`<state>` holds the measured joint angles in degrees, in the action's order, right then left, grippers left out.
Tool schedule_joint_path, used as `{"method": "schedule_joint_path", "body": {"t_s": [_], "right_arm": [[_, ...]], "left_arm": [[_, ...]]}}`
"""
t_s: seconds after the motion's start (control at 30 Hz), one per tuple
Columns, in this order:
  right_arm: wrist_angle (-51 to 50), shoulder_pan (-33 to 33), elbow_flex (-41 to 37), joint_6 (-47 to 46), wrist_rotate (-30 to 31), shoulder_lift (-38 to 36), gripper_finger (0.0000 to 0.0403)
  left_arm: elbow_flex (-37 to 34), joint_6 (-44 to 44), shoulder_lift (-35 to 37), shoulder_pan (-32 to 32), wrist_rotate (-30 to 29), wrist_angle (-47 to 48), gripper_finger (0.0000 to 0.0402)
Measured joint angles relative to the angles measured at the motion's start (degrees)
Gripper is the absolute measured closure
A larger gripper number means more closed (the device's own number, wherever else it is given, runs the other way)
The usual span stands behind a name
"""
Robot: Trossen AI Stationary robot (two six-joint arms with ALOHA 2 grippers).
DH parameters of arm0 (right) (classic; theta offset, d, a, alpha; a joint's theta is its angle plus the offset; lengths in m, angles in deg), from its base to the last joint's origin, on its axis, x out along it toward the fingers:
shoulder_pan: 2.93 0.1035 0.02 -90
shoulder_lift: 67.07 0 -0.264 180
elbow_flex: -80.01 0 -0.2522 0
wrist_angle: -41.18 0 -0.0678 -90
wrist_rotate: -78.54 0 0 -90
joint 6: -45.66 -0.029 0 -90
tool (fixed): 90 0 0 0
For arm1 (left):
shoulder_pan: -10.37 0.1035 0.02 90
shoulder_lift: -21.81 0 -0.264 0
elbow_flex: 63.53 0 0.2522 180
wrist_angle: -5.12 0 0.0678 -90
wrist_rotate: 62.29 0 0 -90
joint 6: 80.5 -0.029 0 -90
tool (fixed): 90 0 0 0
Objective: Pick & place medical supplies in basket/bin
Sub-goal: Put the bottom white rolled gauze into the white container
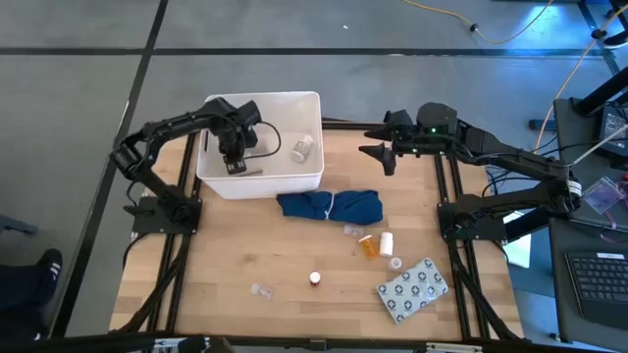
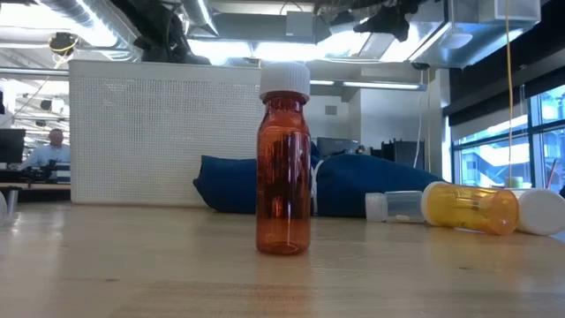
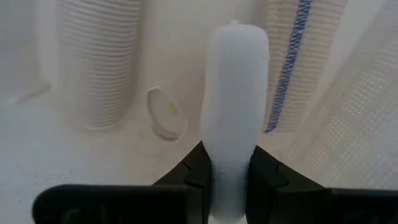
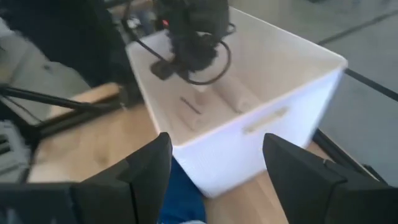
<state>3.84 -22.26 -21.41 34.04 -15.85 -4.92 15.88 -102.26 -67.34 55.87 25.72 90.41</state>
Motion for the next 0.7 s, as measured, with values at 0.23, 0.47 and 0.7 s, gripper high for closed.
{"method": "schedule_joint_path", "body": {"t_s": [0.23, 0.47, 0.7], "right_arm": [[-3.9, 0.0, 0.0, -1.5, 9.4, 0.0, 0.0152], [-4.5, 0.0, 0.0, -1.2, 12.3, 0.0, 0.0152], [-5.0, -0.1, 0.0, 1.5, 12.3, 0.0, 0.0152]], "left_arm": [[-1.8, 0.0, -4.4, -0.1, 0.3, -0.1, 0.0350], [-2.5, 0.0, -7.6, -0.1, 0.1, -0.3, 0.0349], [-2.5, 1.5, -8.7, -0.1, 0.0, -2.3, 0.0307]]}}
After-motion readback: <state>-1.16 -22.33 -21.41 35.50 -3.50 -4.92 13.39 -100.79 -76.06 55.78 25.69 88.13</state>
